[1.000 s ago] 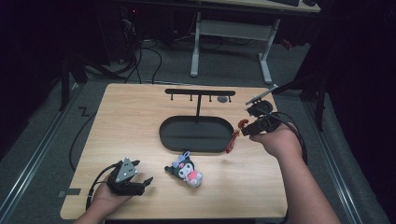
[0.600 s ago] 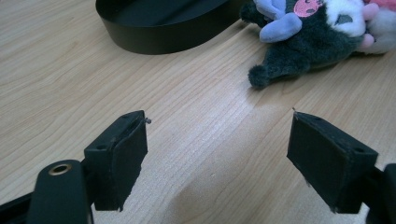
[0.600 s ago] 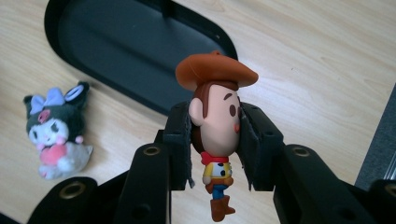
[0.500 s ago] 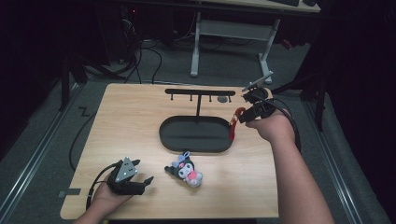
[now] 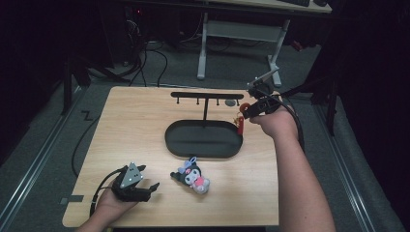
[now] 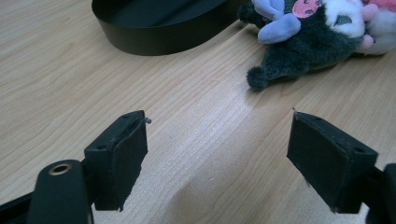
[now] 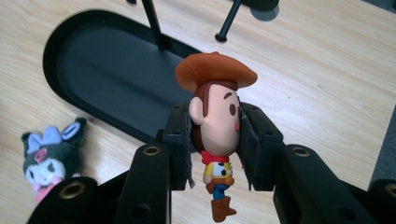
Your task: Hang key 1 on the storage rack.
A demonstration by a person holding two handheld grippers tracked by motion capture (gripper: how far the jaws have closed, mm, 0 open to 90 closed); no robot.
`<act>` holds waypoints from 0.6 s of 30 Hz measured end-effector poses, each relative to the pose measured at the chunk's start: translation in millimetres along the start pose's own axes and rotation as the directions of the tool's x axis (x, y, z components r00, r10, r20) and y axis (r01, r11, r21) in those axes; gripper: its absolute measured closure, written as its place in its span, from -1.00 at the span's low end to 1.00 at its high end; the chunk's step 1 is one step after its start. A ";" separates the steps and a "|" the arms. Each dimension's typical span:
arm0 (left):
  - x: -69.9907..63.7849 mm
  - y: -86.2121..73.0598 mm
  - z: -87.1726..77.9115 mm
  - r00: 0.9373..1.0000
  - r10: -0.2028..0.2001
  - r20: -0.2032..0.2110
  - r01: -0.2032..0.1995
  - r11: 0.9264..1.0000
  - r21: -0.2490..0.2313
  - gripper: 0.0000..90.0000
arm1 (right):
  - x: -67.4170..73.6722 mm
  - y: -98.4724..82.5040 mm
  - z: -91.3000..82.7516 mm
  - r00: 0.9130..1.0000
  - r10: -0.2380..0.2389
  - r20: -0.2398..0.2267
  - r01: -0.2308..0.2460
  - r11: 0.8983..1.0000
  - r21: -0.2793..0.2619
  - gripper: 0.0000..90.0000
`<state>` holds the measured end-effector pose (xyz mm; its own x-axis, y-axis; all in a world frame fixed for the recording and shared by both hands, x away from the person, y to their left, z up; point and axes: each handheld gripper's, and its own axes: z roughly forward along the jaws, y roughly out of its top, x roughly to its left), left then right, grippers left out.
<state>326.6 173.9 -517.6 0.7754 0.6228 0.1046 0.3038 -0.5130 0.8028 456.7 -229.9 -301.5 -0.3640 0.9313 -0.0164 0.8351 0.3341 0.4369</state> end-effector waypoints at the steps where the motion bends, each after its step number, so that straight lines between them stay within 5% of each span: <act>1: 0.1 0.0 -0.2 1.000 0.000 0.001 0.000 1.000 0.001 -0.54 | -0.7 0.9 -0.1 1.000 0.002 -0.003 -0.002 1.000 -0.007 0.48; 18: 0.0 0.4 -0.3 1.000 0.002 0.003 -0.002 1.000 -0.002 -0.54 | 3.5 20.3 -3.1 1.000 0.003 0.025 -0.003 1.000 -0.019 0.48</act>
<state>326.6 173.8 -517.1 0.7779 0.6196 0.1046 0.3007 -0.5133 0.8038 471.1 -220.3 -289.9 -0.3509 0.9357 -0.0370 0.8281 0.3286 0.4541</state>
